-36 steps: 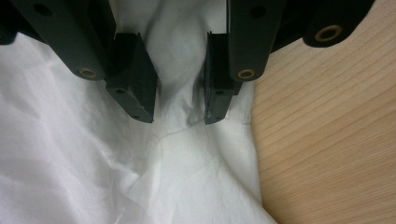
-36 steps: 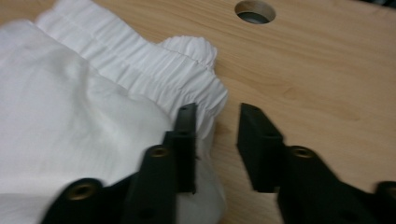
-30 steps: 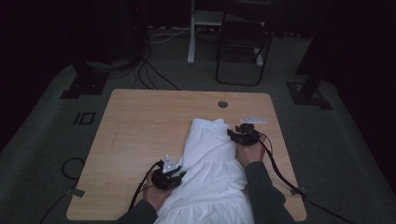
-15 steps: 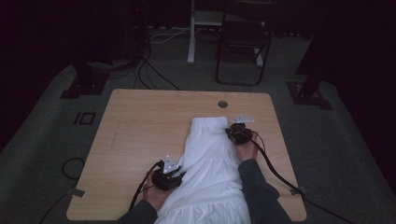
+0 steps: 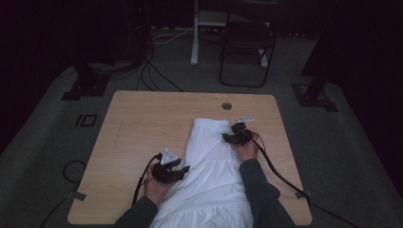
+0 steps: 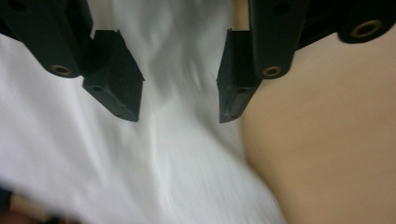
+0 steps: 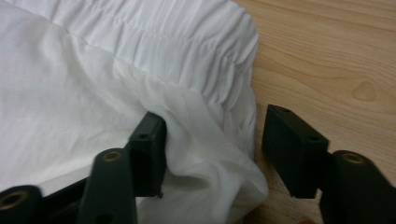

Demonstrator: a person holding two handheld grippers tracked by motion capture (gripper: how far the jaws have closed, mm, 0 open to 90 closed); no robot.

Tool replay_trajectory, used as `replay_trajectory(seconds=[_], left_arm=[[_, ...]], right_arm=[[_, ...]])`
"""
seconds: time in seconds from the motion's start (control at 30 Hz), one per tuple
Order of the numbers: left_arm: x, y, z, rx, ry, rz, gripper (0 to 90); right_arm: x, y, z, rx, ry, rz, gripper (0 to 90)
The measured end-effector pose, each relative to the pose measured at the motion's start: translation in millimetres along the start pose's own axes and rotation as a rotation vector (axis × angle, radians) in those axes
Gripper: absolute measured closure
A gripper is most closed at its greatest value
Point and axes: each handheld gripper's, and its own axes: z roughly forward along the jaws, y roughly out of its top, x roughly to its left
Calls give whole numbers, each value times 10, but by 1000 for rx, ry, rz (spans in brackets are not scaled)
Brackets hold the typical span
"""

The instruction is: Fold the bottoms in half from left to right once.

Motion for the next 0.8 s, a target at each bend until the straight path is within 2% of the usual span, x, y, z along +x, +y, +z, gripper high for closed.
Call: replay_trajectory(seconds=[0.1,0.13,0.2,0.23,0.27,0.3,0.33,0.4,0.47,0.53,0.63,0.67,0.7,0.8], left_arm=[[127,214,236,28,22,1,460],[159,258,344,44,41,7,459],[213,296,556,73,86,16,456],[234,296,653,103,116,20,453],[234,296,653,103,116,20,436],[270,261,762,99,147,-3,436],[273,250,764,86,153,-12,415],[241,234,739,91,168,1,430],[206,194,696,84,174,3,469],[164,130,632,75,168,-17,537],[2,-14,490,63,185,-3,615],[2,-14,490,63,185,-3,618],[-103,-110,386,63,188,9,618],[-196,-235,248,61,177,-25,624]], right_arm=[[15,-1,-9,-1,14,-10,522],[26,-7,-9,-3,6,-13,536],[49,-26,-12,-17,10,-17,580],[57,-37,-14,-23,4,-18,583],[57,-37,-14,-23,4,-18,583],[64,-46,-16,-28,0,-13,584],[76,-67,-22,-38,-11,-12,583],[87,-96,-34,-49,-22,-3,581],[107,-129,-52,-58,-34,0,581],[145,-173,-89,-60,-44,10,582],[224,-284,-180,-67,-39,5,585],[224,-284,-180,-67,-39,5,585],[257,-330,-215,-69,-35,4,586],[399,-502,-359,-75,-14,-19,593]])
